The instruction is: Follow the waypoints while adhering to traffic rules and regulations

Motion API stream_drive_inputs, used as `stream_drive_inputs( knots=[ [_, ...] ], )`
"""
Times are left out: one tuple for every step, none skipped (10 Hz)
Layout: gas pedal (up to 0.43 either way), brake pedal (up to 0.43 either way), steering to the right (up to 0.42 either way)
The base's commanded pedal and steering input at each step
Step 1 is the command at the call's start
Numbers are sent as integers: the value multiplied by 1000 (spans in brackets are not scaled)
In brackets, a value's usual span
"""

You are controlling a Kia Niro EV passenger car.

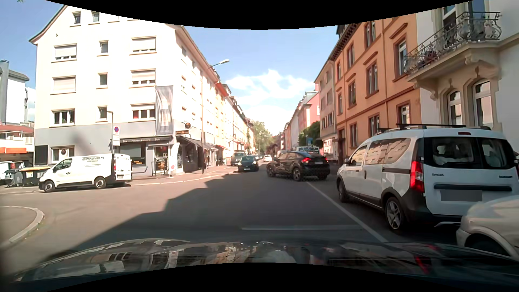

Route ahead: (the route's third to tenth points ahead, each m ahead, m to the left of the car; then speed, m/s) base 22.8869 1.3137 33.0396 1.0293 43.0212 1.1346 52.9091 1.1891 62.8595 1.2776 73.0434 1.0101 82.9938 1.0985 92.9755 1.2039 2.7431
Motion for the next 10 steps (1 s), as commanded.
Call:
stream_drive_inputs(
  knots=[
    [0, 165, -6],
    [0, 165, -11],
    [0, 165, -13],
    [0, 165, -12],
    [0, 165, -9],
    [0, 165, -8],
    [0, 165, -8],
    [0, 165, -8],
    [0, 165, -8],
    [0, 165, -8]
  ],
)
